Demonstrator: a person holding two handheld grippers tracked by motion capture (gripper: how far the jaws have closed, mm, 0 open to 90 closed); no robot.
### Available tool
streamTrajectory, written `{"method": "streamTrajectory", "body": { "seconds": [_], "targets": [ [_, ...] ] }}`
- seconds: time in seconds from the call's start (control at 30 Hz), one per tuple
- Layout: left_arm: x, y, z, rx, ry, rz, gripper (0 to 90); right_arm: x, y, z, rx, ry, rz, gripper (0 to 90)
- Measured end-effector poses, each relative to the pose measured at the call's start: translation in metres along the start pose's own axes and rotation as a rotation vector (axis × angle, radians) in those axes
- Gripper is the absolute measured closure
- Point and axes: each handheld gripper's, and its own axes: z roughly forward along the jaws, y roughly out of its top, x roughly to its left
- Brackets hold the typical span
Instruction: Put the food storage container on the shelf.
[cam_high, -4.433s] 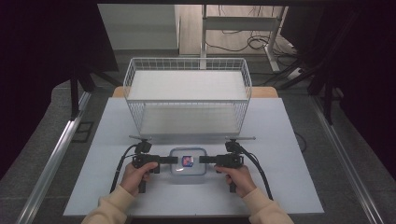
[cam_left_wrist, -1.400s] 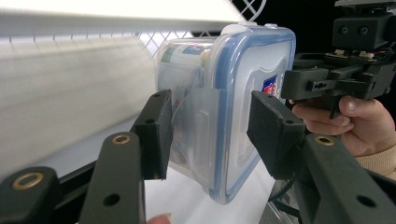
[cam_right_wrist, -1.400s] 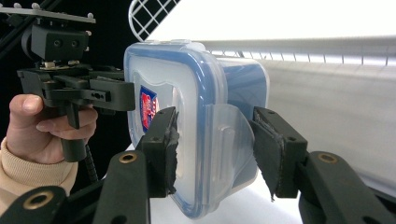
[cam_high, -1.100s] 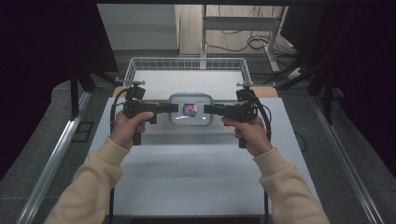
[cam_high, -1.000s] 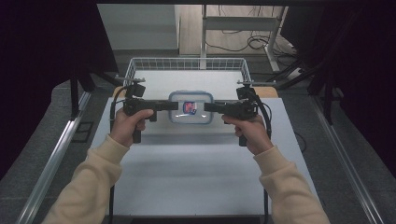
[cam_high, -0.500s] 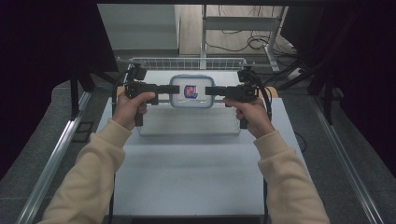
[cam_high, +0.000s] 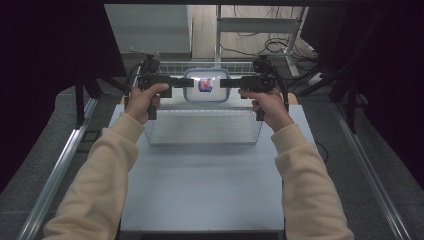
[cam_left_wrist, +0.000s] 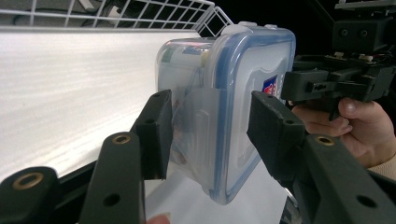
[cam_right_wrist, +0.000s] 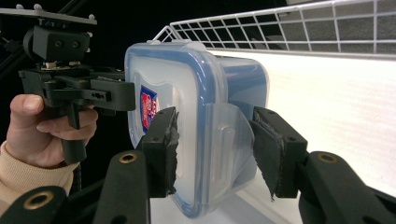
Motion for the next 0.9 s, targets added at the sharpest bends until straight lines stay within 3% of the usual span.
{"method": "streamTrajectory", "body": {
  "seconds": [0.17,0.4,0.7,0.9],
  "targets": [
    [0.007,0.002,0.004,0.006,-0.003,-0.017,51.5,-0.005,0.004,0.004,0.005,-0.001,0.004,52.3],
    [0.020,0.002,0.012,0.018,-0.012,-0.078,51.4,-0.015,0.005,0.012,0.030,-0.007,0.034,52.2],
    [0.025,0.005,0.017,0.011,0.003,-0.137,51.6,-0.026,0.006,0.020,0.057,-0.010,0.113,51.2],
    [0.036,0.007,0.020,0.010,-0.026,-0.188,52.1,-0.034,0.010,0.023,0.072,-0.002,0.165,50.8]
  ]
}}
